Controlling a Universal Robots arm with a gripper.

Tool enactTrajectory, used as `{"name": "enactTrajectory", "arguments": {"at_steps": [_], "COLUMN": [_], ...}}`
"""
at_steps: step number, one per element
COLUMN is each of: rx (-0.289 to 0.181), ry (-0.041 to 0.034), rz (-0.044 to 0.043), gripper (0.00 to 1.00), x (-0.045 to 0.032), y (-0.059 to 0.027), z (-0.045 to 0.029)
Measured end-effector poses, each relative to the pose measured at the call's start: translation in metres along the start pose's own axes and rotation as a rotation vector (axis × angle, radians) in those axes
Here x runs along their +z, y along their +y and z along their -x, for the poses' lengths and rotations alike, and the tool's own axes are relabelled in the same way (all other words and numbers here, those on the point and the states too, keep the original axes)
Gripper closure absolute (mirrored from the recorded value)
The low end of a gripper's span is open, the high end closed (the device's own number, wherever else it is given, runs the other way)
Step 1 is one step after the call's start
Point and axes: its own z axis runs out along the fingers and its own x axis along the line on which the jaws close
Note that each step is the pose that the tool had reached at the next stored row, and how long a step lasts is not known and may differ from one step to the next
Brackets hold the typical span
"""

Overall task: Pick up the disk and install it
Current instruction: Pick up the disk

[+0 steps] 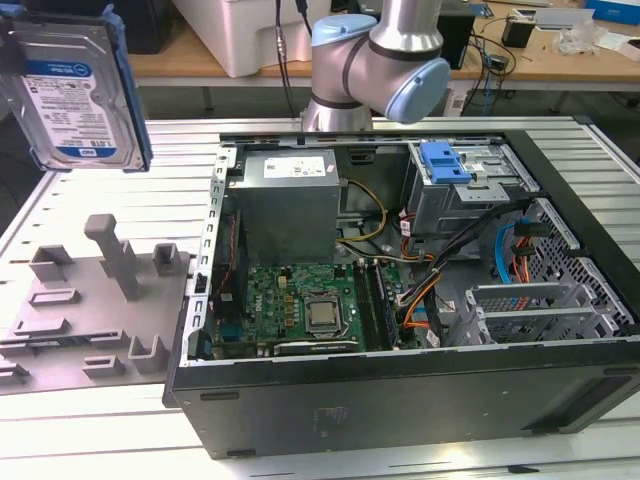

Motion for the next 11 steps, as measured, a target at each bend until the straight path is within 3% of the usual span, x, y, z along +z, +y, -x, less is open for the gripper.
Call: {"name": "enactTrajectory", "arguments": {"at_steps": [5,9,11], "rx": [0.000,0.000,0.000], "ry": [-0.0002,-0.0005,-0.0004], "rz": [0.0058,0.0108,0.0115], "gripper": [0.63,0.63,0.63], "x": [-0.0026,-0.0059,-0.0069], "y": [-0.0228,-0.0480,-0.0547], "z": [-0.0075,-0.0151,-0.0170]}}
